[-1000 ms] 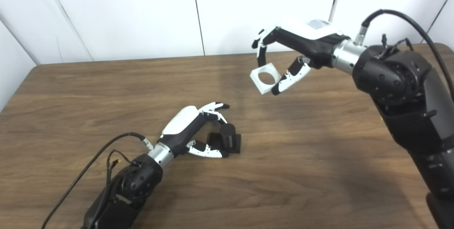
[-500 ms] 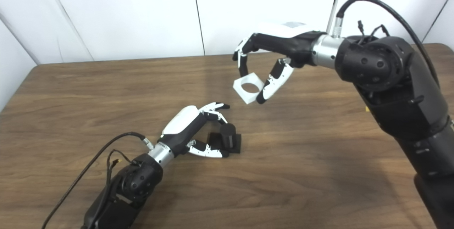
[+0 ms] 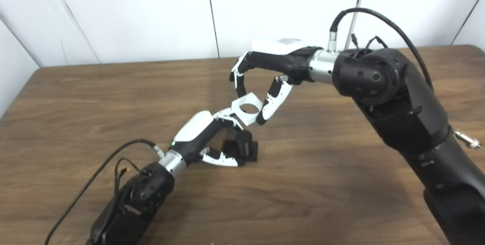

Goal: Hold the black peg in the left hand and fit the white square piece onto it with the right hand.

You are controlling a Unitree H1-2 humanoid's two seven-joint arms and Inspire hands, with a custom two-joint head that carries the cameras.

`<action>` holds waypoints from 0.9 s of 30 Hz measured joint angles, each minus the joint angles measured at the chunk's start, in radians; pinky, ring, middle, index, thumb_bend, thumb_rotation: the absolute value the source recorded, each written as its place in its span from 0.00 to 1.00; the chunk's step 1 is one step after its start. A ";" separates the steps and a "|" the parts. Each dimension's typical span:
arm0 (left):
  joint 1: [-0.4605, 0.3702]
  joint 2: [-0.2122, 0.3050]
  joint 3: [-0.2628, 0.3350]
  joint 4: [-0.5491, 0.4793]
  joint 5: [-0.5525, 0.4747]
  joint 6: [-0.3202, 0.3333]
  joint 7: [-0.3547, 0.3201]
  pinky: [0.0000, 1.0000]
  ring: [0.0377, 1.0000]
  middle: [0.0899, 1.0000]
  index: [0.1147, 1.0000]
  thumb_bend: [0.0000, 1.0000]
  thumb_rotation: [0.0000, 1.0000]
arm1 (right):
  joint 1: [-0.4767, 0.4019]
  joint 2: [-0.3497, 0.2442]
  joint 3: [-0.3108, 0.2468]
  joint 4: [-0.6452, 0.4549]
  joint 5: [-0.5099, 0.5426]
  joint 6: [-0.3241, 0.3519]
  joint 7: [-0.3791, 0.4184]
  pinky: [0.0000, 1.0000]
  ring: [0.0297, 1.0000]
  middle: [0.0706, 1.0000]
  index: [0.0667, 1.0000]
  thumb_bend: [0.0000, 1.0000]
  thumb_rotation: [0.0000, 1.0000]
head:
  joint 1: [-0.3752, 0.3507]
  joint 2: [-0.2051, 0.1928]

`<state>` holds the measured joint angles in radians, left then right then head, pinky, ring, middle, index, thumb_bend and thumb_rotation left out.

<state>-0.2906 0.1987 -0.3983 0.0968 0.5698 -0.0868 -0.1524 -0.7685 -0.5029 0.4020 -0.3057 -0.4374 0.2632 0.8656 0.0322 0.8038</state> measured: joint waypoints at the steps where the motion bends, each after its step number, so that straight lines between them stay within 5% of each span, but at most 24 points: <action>1: 0.000 0.000 0.000 0.000 0.000 0.000 0.000 0.85 0.94 0.90 0.43 0.52 0.08 | 0.003 0.000 0.004 0.001 -0.005 0.000 0.000 0.86 0.90 0.78 0.44 0.52 0.14 | 0.000 0.000; 27: 0.000 -0.008 -0.003 -0.007 0.004 0.029 -0.002 0.86 0.94 0.90 0.43 0.52 0.08 | 0.053 0.038 0.026 0.108 -0.045 -0.006 -0.014 0.94 0.92 0.79 0.44 0.52 0.14 | 0.012 0.012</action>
<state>-0.2904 0.1904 -0.4010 0.0895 0.5735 -0.0574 -0.1548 -0.7154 -0.4650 0.4280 -0.1972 -0.4828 0.2576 0.8512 0.0445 0.8161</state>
